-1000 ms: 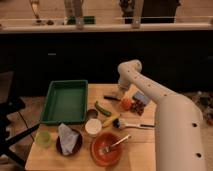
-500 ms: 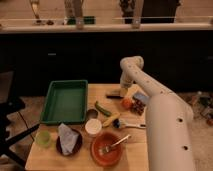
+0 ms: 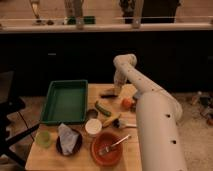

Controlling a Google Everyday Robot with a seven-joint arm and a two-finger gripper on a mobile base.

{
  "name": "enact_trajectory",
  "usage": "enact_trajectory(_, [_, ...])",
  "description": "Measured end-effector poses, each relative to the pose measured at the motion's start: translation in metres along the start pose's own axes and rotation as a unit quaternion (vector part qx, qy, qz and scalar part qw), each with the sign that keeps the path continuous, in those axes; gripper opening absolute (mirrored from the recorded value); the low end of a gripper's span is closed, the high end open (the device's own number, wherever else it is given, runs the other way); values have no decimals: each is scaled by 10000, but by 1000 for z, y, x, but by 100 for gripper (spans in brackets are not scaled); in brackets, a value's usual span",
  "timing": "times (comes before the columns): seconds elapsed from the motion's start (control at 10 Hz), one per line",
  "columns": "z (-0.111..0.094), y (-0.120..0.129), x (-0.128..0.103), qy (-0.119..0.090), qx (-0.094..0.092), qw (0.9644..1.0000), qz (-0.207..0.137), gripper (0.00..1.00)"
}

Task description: Wipe table surface with eraser

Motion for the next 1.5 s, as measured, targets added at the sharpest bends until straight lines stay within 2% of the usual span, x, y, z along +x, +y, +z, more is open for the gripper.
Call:
enact_trajectory(0.1, [2, 6, -15, -63, -80, 9998, -196, 1])
enact_trajectory(0.3, [0, 21, -19, -77, -183, 9992, -343, 1])
enact_trajectory(0.5, [-6, 32, -9, -24, -200, 9991, -374, 1])
enact_trajectory(0.7, [-14, 34, 14, 73, -149, 9997, -203, 1])
enact_trajectory(1.1, [-22, 17, 41, 281, -15, 9995, 125, 1])
enact_trajectory(1.3, [-20, 2, 39, 325, 31, 9993, 165, 1])
enact_trajectory(1.5, [-12, -6, 28, 300, -22, 9995, 87, 1])
